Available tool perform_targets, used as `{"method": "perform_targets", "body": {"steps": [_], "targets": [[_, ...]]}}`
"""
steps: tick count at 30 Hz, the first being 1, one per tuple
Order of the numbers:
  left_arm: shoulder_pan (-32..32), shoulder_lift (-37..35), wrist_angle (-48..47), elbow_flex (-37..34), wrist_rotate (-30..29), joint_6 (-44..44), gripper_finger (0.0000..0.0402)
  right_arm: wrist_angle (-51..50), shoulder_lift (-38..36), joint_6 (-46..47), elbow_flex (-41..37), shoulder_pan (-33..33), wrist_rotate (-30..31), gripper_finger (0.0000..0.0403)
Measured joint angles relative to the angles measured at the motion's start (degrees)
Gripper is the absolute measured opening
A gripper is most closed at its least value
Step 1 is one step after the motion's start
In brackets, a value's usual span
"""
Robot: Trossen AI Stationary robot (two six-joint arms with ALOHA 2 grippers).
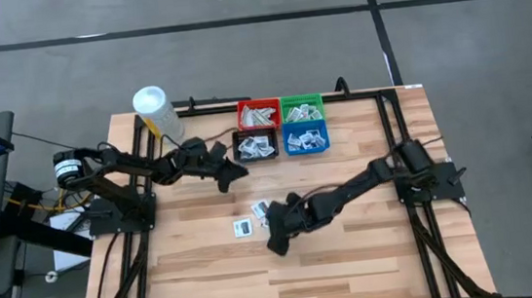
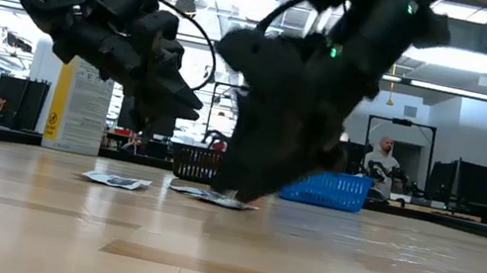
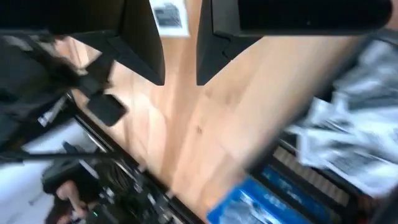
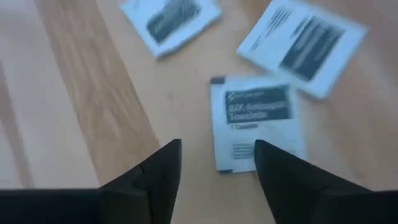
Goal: Pick & Place First Aid Supplies
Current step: Put the towelette pack into the black basket
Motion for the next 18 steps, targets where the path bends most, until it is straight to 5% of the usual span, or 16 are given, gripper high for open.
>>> {"method": "perform_targets", "body": {"steps": [11,18], "targets": [[-8.9,-0.7,0.2,-0.9,-0.4,-0.7,0.0092,1.1,8.0,4.3,0.8,3.5,1.9,0.0157],[-11.6,-0.7,0.3,-0.9,-0.4,0.3,0.0092,-1.3,7.8,4.9,0.7,4.3,3.5,0.0080]]}}
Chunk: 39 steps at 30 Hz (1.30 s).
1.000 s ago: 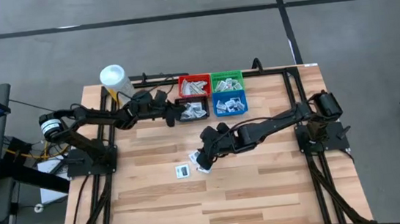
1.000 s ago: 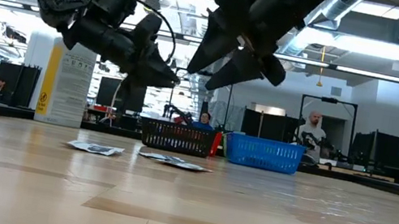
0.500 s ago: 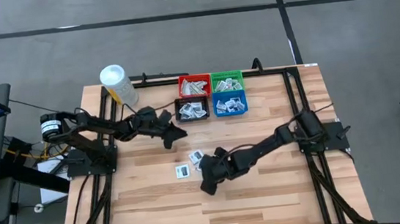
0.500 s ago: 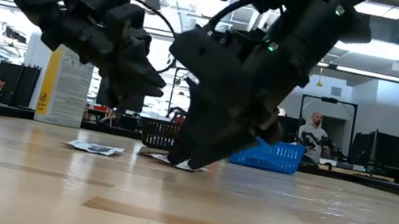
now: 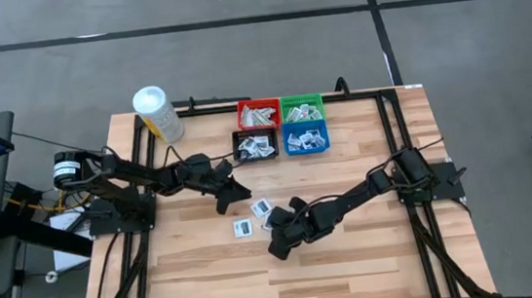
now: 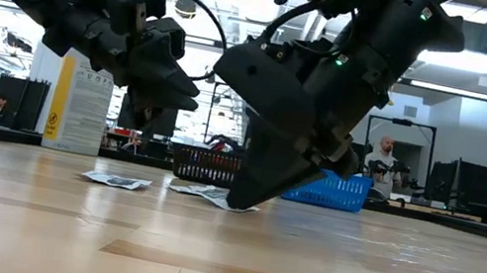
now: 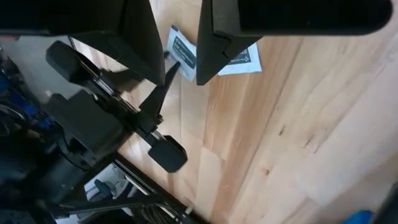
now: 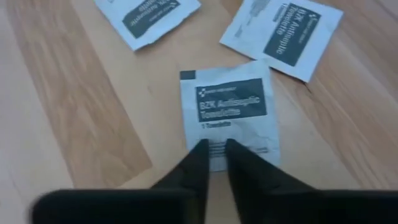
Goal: Pick & Place First Aid Supplies
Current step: Put the towelette pack into the black basket
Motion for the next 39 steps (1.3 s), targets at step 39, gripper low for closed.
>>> {"method": "perform_targets", "body": {"steps": [39], "targets": [[-0.6,0.0,0.0,0.0,0.0,-0.1,0.0092,-6.2,0.7,-7.8,9.0,-0.7,-0.4,0.0159]]}}
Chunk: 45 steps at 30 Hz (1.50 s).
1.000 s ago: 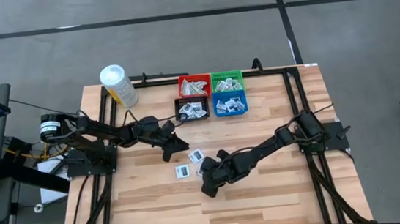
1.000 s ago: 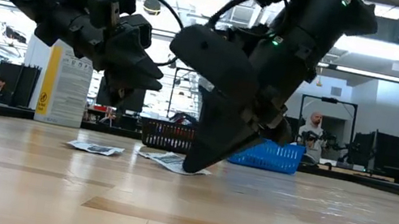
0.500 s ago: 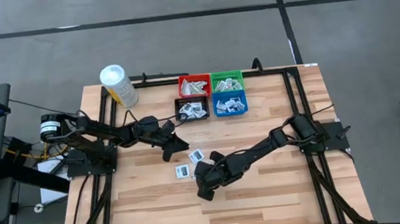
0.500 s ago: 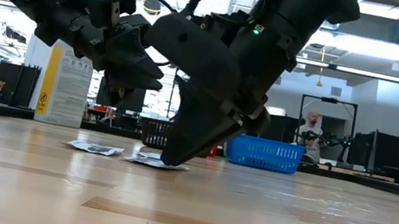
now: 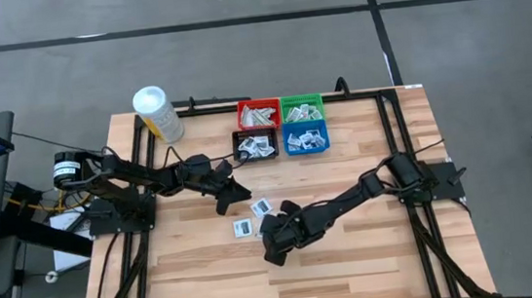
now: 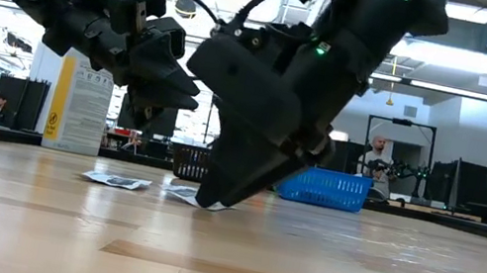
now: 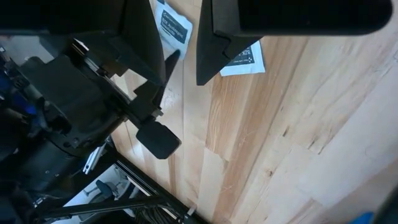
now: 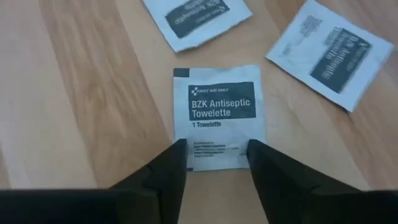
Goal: Pick & Place First Aid Supplies
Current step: Put the towelette pack into the black basket
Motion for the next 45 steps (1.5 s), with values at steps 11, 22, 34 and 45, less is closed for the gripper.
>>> {"method": "perform_targets", "body": {"steps": [11,22,34,45], "targets": [[0.0,0.0,0.0,0.0,0.0,0.0,0.0092,1.0,-0.5,3.9,-4.9,0.0,0.3,0.0142],[0.0,0.0,0.0,0.0,0.0,0.0,0.0092,-0.1,-0.3,5.2,-5.6,-0.1,-3.0,0.0009],[0.0,0.0,0.0,0.0,0.0,0.0,0.0092,-7.6,-0.5,4.2,-0.2,0.0,-0.9,0.0001],[1.2,0.0,0.0,0.0,2.4,-17.0,0.0092,-22.9,-0.2,-2.7,11.3,-1.0,10.5,0.0000]]}}
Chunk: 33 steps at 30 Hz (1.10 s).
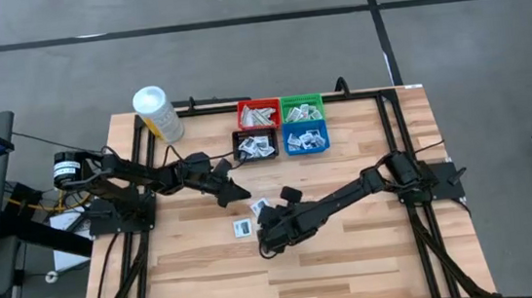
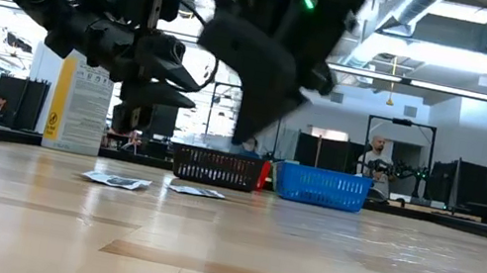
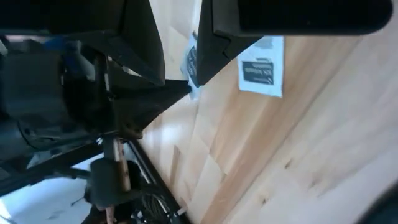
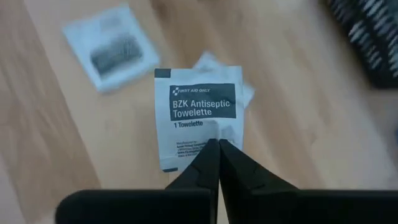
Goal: Pick & Place First Aid Supplies
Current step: Put the towelette pack into the black basket
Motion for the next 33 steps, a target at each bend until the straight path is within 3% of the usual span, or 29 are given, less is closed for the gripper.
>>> {"method": "perform_targets", "body": {"steps": [7,26,33], "targets": [[1.0,0.0,0.0,0.0,3.0,-3.2,0.0092,0.2,-0.1,-4.9,4.2,-1.8,2.8,0.0000],[-0.5,0.0,0.0,0.0,3.1,-1.2,0.0090,2.3,-0.2,-9.4,7.5,-3.3,4.9,0.0000],[-0.5,0.0,0.0,0.0,3.0,1.1,0.0010,2.5,-0.2,-9.4,7.5,-3.3,4.7,0.0000]]}}
